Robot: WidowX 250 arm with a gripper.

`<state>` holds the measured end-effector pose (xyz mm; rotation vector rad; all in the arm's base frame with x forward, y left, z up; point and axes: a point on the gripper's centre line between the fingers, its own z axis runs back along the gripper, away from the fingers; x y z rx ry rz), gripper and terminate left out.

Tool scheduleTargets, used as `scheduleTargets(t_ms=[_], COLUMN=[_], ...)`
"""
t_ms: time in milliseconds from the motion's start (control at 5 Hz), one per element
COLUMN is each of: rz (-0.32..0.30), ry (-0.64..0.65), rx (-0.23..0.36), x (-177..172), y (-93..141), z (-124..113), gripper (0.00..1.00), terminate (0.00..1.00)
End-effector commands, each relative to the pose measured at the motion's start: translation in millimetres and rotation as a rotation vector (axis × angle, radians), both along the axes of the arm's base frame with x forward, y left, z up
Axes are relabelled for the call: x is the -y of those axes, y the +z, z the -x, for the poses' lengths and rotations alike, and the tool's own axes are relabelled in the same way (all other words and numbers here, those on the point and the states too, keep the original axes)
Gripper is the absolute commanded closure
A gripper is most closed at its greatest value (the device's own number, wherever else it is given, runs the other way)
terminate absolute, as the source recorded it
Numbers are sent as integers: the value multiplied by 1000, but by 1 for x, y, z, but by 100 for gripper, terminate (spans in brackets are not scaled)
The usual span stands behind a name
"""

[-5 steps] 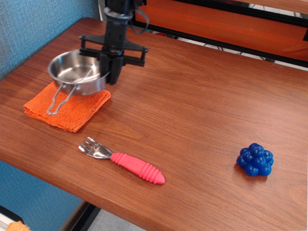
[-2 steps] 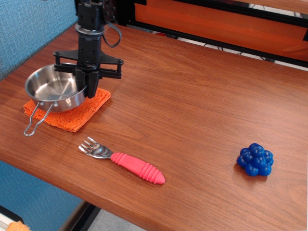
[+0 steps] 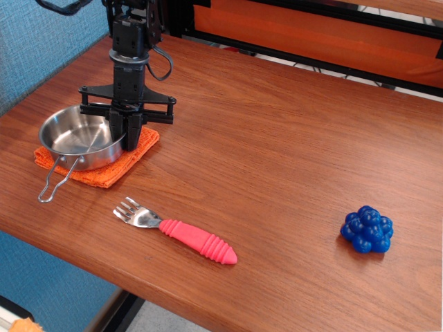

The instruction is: Move pot to the left and set on top of orange cloth.

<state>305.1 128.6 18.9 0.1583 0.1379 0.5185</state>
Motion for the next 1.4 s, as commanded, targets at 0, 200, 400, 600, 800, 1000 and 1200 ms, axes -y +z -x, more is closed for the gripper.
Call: scheduleTargets(t_ms=[0, 200, 400, 600, 800, 1000, 1200], rz=[7, 26, 32, 36, 28, 13, 3], ry=[-12, 23, 30, 19, 9, 1, -44], rx=[18, 28, 29, 94, 148, 191, 279], x=[4, 4, 7, 10, 12, 13, 21], y=[12, 23, 32, 51, 69, 80, 83], z=[-4, 0, -4, -9, -14, -15, -12], gripper=[0, 0, 0, 0, 0, 0, 0], terminate=[0, 0, 0, 0, 0, 0, 0])
